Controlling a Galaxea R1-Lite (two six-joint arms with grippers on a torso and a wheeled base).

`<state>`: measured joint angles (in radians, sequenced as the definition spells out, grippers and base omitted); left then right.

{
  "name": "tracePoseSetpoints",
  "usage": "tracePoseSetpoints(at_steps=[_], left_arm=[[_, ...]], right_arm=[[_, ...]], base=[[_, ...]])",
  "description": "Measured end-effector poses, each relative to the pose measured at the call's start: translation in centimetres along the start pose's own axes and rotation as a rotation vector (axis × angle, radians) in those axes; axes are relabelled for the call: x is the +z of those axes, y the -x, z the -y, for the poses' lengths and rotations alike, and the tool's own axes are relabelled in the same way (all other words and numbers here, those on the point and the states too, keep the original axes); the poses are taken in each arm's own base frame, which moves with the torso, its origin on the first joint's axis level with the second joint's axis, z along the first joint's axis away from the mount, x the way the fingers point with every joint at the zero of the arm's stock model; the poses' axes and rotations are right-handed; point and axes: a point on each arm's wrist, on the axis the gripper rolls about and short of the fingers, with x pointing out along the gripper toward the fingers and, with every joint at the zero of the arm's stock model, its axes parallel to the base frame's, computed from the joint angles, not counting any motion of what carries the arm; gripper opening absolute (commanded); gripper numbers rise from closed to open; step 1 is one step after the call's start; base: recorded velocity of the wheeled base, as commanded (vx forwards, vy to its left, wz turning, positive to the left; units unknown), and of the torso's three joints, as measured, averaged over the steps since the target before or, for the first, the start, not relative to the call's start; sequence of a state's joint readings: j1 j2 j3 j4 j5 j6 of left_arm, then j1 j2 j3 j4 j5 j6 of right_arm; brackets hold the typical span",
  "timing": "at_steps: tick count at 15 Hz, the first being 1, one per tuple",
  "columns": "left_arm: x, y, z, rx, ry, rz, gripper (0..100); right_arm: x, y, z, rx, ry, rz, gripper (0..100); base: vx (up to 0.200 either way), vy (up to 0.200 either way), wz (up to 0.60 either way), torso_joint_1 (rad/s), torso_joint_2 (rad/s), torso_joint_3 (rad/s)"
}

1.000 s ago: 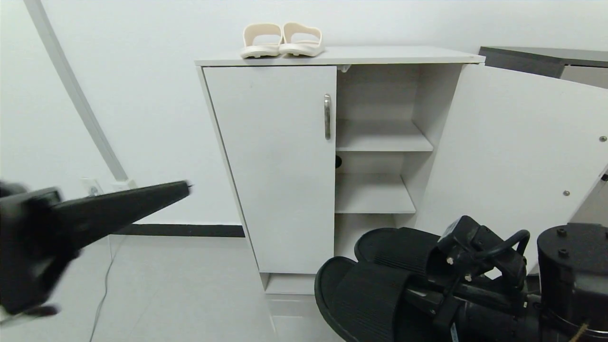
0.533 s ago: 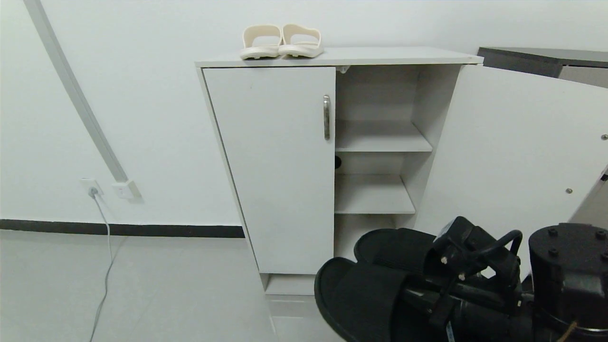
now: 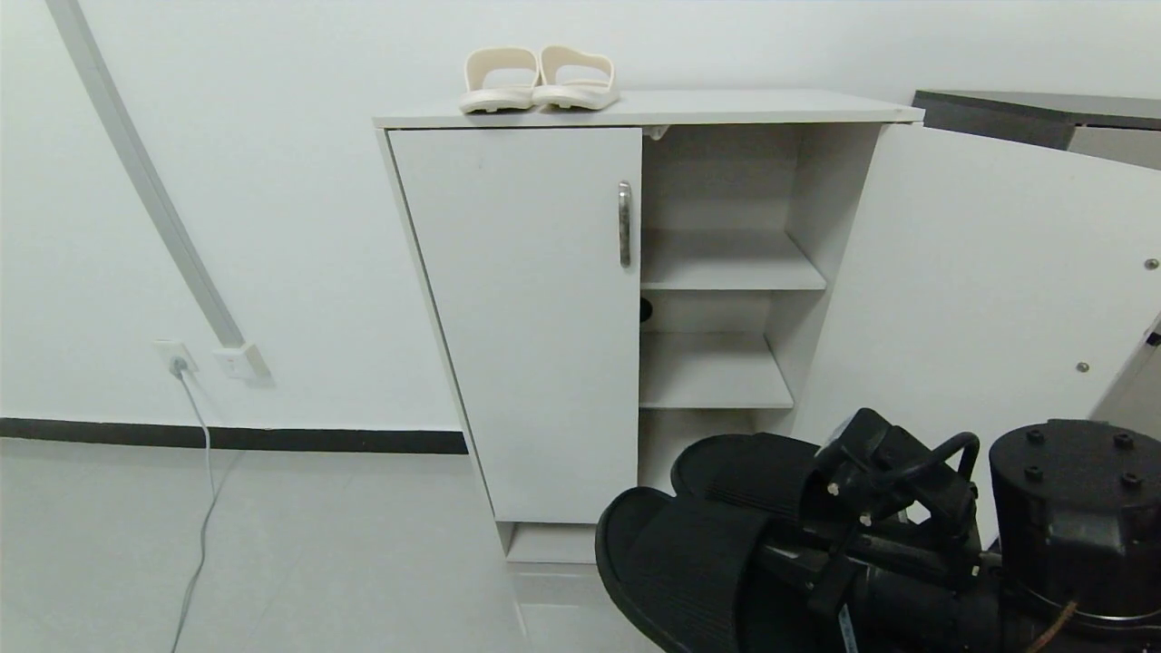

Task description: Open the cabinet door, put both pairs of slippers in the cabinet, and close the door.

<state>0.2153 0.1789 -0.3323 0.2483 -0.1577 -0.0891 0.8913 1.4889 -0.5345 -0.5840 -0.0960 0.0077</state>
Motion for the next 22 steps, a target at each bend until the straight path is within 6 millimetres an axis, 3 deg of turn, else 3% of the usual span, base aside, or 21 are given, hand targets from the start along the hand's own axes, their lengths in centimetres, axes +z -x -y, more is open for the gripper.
tracePoseSetpoints(at_steps=[2, 5, 9, 13, 16, 18, 20, 22], left_arm=[[-2.3, -0.1, 0.0, 0.071, -0.068, -0.008, 0], [-5.0, -0.4, 0.1, -0.053, -0.091, -0.011, 0], [-5.7, -0.5, 0.5, -0.257, -0.076, -0.010, 0], [-5.2, -1.0, 0.6, -0.486, 0.038, -0.061, 0], [-5.1, -1.6, 0.3, -0.544, 0.036, -0.071, 0], [-5.3, -1.8, 0.0, -0.411, -0.018, -0.030, 0], [-5.5, -2.1, -0.8, -0.049, -0.125, 0.032, 0], [-6.1, -2.1, -1.3, 0.134, -0.181, 0.019, 0]], right_arm=[[0.0, -0.2, 0.0, -0.001, 0.000, -0.002, 0], [0.0, -0.4, -0.1, 0.001, 0.001, -0.008, 0], [0.0, -0.6, -0.1, 0.001, 0.001, -0.008, 0], [-0.2, -0.8, -0.1, -0.002, 0.002, -0.016, 0], [-0.3, -1.0, -0.1, -0.003, 0.003, -0.023, 0], [-0.4, -1.1, -0.1, -0.006, 0.001, -0.023, 0], [-0.3, -1.5, -0.2, -0.008, -0.006, -0.024, 0], [0.0, -2.2, 0.0, -0.081, -0.026, -0.014, 0]], base=[[0.000, 0.000, 0.00, 0.000, 0.00, 0.000], [0.000, 0.000, 0.00, 0.000, 0.00, 0.000], [0.000, 0.000, 0.00, 0.000, 0.00, 0.000], [0.000, 0.000, 0.00, 0.000, 0.00, 0.000], [0.000, 0.000, 0.00, 0.000, 0.00, 0.000], [0.000, 0.000, 0.00, 0.000, 0.00, 0.000], [0.000, 0.000, 0.00, 0.000, 0.00, 0.000], [0.000, 0.000, 0.00, 0.000, 0.00, 0.000]])
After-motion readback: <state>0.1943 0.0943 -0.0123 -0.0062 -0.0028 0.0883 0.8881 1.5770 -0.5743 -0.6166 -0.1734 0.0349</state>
